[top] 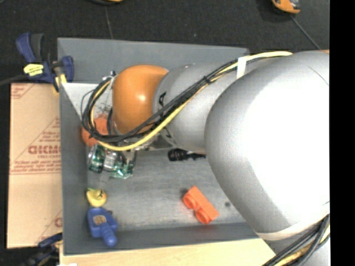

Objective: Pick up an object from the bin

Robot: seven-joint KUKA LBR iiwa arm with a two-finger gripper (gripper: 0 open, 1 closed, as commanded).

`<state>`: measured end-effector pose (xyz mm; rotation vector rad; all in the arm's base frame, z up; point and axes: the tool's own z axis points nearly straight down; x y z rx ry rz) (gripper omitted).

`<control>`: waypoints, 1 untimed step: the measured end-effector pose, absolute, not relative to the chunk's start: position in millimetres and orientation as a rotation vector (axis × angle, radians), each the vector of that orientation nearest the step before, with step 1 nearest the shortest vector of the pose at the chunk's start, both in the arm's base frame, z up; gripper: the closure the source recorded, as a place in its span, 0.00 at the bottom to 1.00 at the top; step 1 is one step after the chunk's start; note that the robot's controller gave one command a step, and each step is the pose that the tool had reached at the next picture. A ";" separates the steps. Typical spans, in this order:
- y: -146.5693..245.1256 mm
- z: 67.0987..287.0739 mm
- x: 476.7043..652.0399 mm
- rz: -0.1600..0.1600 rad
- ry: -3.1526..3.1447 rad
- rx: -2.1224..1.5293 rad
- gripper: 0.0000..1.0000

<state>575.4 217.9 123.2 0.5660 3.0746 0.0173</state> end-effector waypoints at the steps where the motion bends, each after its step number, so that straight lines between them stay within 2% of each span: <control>1: 218.0 138.2 576.8 0.022 3.070 0.566 1.00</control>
Offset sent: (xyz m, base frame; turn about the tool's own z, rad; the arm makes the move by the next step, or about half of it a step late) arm 0.0011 0.0001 0.0311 0.0001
